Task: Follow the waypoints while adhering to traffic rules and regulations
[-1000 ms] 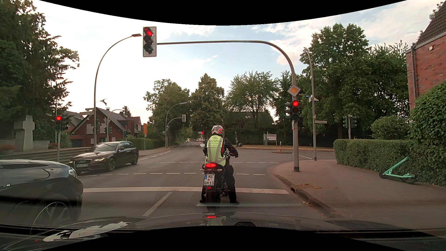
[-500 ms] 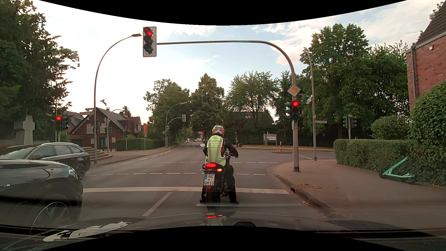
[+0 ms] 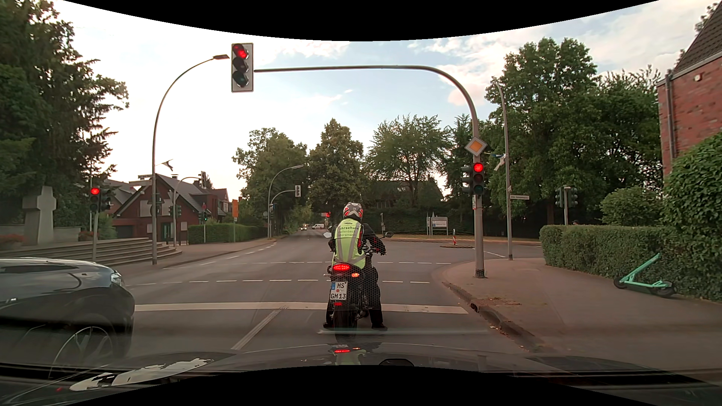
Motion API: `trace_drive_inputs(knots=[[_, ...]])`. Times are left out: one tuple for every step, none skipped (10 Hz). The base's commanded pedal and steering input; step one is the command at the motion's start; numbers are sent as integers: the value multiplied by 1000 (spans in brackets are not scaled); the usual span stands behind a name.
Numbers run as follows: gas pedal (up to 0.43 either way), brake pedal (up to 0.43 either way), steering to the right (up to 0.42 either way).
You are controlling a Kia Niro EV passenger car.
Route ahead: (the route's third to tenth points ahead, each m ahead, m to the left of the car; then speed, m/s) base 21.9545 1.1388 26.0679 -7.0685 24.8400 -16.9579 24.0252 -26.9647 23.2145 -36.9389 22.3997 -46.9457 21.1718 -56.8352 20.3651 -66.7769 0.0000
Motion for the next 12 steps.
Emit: trace_drive_inputs(knots=[[0, 0, -16], [0, 0, -16], [0, 0, -16], [0, 0, -16], [0, 0, -16], [0, 0, -16], [0, 0, -16], [0, 0, -16], [0, 0, -16], [0, 0, -16], [0, 0, -16], [0, 0, -16]])
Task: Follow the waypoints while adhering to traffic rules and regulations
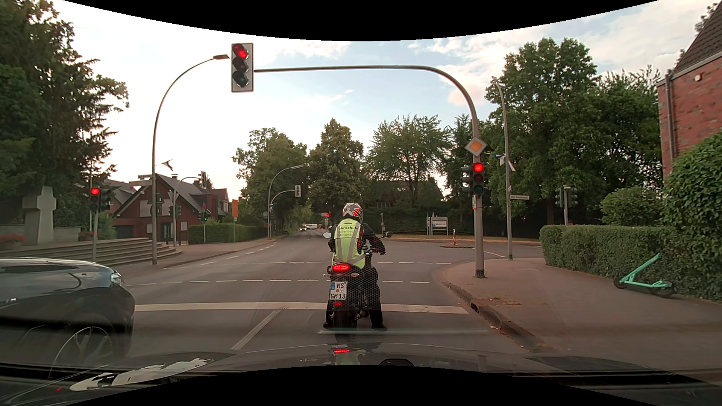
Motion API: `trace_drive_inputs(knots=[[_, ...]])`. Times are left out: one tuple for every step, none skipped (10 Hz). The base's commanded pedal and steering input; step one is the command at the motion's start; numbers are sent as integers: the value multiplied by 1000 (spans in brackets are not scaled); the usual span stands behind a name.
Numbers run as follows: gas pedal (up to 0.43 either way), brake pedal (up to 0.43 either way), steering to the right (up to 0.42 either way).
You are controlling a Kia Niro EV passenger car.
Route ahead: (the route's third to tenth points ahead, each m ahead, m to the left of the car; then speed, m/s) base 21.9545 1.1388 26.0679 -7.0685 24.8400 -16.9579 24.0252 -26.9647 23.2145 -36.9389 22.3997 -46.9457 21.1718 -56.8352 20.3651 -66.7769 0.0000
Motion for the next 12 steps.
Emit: trace_drive_inputs(knots=[[0, 0, -16], [0, 0, -16], [0, 0, -16], [0, 0, -16], [0, 0, -16], [0, 0, -16], [0, 0, -16], [0, 0, -16], [0, 0, -16], [0, 0, -16], [0, 0, -16], [0, 0, -16]])
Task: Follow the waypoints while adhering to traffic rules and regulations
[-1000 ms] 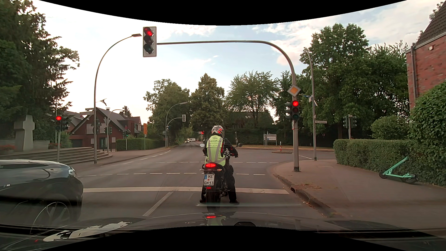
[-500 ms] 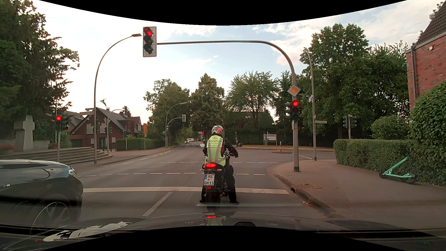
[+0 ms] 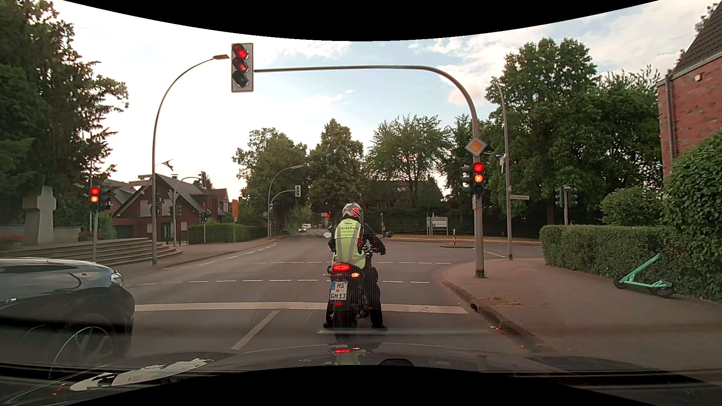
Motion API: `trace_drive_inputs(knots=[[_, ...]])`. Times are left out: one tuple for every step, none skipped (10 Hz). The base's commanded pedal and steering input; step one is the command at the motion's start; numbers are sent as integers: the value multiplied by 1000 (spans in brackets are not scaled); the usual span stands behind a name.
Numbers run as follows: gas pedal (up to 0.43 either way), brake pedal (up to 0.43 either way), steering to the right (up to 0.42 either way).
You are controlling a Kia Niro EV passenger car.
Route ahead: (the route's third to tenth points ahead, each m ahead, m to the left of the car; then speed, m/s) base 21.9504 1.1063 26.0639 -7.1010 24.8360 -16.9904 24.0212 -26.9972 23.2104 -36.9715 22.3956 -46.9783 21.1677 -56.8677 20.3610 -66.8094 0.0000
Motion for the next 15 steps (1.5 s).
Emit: trace_drive_inputs(knots=[[0, 0, -16], [0, 0, -16], [0, 0, -16], [0, 0, -16], [0, 0, -16], [0, 0, -16], [0, 0, -16], [0, 0, -16], [0, 0, -16], [0, 0, -16], [0, 0, -16], [0, 0, -16], [0, 0, -16], [39, 0, -16], [87, 0, -15]])
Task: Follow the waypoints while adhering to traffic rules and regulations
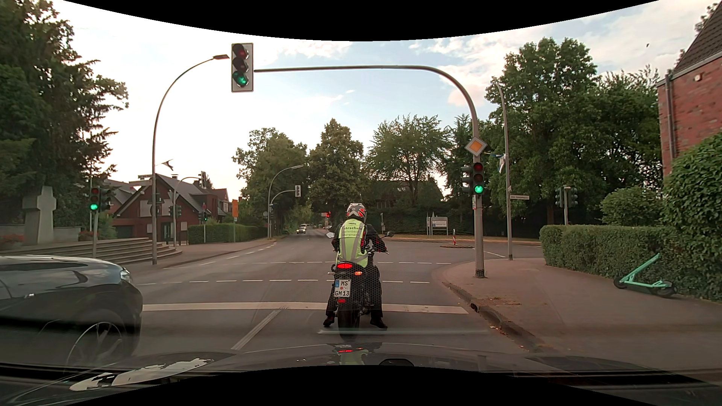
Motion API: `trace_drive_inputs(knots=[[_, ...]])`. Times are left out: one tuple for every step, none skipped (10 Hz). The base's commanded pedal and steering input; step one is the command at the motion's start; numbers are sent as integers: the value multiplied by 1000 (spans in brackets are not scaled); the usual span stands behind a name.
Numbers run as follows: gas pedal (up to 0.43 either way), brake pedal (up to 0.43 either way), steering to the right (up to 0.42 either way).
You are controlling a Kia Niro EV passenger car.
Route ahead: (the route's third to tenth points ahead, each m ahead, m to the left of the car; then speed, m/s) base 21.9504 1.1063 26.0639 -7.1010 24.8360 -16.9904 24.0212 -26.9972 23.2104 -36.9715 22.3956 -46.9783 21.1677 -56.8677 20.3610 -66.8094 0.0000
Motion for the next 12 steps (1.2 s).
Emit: trace_drive_inputs(knots=[[169, 0, -14], [197, 0, -13], [209, 0, -12], [209, 0, -12], [209, 0, -12], [197, 0, -13], [118, 0, -16], [79, 0, -20], [28, 0, -22], [20, 0, -22], [87, 0, -22], [150, 0, -23]])
